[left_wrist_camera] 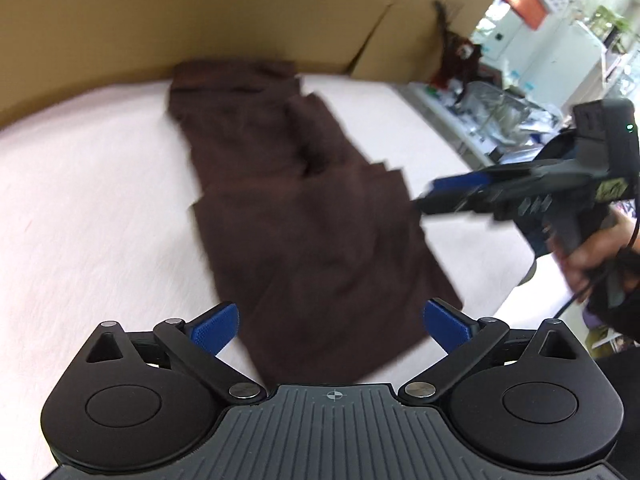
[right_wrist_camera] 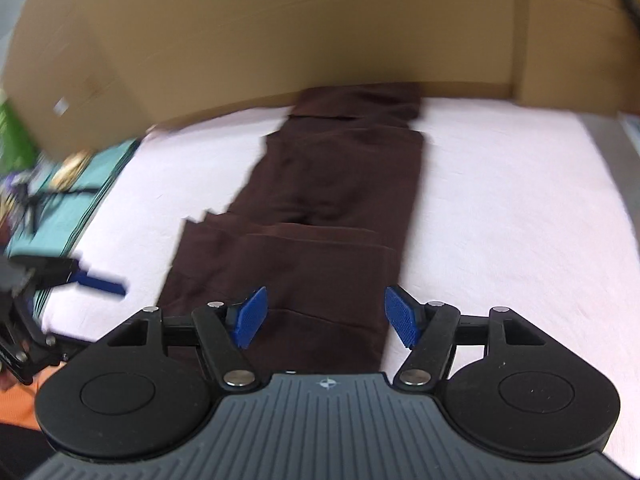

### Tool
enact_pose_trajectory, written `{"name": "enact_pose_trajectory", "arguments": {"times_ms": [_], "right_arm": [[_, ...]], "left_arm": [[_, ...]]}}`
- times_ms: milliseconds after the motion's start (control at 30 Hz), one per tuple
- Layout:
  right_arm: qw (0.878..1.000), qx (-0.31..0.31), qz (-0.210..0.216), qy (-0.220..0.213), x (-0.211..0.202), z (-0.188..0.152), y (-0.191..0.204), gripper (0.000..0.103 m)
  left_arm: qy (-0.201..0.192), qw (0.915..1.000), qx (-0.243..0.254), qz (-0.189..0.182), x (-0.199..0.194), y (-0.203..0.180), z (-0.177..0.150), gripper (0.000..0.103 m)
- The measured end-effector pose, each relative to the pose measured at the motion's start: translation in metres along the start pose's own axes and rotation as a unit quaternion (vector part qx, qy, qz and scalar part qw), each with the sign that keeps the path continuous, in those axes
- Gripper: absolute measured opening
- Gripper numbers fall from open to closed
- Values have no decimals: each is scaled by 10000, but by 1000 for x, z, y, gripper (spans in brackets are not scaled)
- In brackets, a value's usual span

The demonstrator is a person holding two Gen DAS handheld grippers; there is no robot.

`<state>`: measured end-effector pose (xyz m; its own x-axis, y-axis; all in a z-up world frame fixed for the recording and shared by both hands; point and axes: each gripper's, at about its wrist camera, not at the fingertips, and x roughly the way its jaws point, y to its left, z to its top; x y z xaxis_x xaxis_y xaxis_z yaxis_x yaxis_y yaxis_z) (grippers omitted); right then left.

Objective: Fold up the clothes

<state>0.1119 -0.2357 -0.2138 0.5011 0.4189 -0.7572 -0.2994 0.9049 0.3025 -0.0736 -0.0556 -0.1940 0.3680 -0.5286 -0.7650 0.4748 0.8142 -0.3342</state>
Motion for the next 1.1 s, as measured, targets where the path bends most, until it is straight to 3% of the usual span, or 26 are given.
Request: {"name": "enact_pose_trajectory", "arguments": {"times_ms": [100, 167, 267, 400, 500, 600, 667, 767, 833, 900, 967, 1033, 1067, 1100], "right_arm": [[9978, -402, 261, 463, 34, 12, 11, 68], [9964, -446, 106, 713, 60, 22, 7, 67], [9987, 178, 33, 467, 70, 41, -18, 55], [9964, 662, -453, -281, 37, 57, -29, 63], [9931, 1091, -45, -416, 18, 52, -31, 67], [9891, 1374, 373, -370, 7, 37, -23, 69], [9825, 1751, 589, -248, 11, 23, -23, 69], [9611, 2586, 967, 108, 26, 0, -36, 69], [9481, 2990, 996, 409, 35, -16, -46, 71], [9416, 3199, 990, 355, 33, -28, -57, 57], [9471, 3143, 613, 205, 19, -31, -60, 52], [9583, 2851, 162, 111, 6, -27, -56, 61], [9630, 2693, 5, 58, 0, -24, -52, 71], [9672, 2540, 5, -4, -7, -22, -48, 72]], "left_arm": [[161, 9997, 172, -112, 29, -10, 11, 103], [319, 9992, 227, -117, 48, -13, 14, 103], [605, 9980, 135, 108, 64, -3, 12, 103], [580, 9981, -137, 128, 52, 12, 6, 103], [227, 9995, -227, 18, 30, 14, 12, 103], [239, 9996, -158, 26, 35, 14, 17, 103], [298, 9995, -99, 52, 41, 14, 19, 103], [386, 9992, -11, 92, 50, 15, 23, 103], [445, 9989, 48, 118, 56, 15, 26, 103], [503, 9986, 107, 144, 62, 15, 29, 103], [562, 9981, 166, 170, 68, 16, 31, 103], [568, 9973, 170, 442, 64, 18, 31, 103], [512, 9968, 153, 598, 57, 18, 30, 103], [387, 9969, 116, 682, 47, 19, 30, 103]]}}
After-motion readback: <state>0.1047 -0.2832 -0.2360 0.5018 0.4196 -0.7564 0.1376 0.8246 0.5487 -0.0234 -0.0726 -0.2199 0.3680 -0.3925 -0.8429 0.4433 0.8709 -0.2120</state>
